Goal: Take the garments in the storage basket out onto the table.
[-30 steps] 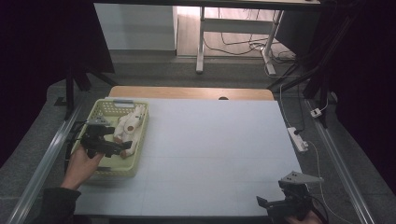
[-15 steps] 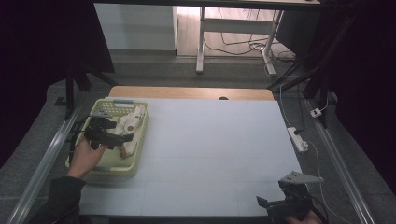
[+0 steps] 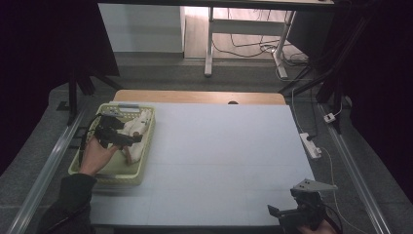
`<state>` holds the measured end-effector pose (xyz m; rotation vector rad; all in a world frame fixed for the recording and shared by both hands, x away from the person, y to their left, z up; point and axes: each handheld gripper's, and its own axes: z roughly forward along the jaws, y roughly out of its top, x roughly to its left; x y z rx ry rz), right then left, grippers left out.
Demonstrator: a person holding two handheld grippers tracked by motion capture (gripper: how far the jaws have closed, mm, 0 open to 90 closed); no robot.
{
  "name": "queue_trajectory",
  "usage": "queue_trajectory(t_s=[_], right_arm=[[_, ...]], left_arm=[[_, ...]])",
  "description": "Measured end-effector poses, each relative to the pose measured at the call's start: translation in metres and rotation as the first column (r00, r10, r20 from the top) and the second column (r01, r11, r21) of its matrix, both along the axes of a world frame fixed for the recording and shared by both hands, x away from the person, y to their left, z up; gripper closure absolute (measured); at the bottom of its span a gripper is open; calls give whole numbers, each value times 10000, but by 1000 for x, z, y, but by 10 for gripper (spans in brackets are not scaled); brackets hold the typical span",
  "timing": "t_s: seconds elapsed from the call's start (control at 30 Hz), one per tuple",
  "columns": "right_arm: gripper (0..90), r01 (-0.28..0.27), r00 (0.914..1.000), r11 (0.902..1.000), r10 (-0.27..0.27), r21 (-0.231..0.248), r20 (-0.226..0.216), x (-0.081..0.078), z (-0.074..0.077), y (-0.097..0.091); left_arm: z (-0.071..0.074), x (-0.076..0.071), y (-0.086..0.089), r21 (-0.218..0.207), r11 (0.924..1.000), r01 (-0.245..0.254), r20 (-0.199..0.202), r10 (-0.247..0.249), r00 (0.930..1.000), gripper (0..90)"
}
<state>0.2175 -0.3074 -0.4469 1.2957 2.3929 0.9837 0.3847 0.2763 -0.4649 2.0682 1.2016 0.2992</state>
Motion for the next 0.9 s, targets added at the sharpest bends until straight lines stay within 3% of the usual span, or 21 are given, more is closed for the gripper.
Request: queue_trajectory(t_s=[0.2,0.43,0.63,0.9], right_arm=[[0,-9,10000,10000,9,11,-15,0,0,0],[0,-23,10000,10000,23,9,-16,0,0,0],[0,-27,10000,10000,28,21,-20,0,0,0],[0,-51,10000,10000,51,17,-38,0,0,0]], left_arm=[[-4,13,1,108,9997,-238,-164,240,9996,0],[-9,28,1,206,9998,-84,-616,97,9981,0],[-15,41,1,369,9992,-125,-671,150,9976,0],[-26,55,-4,794,9967,-147,-1041,229,9943,0]])
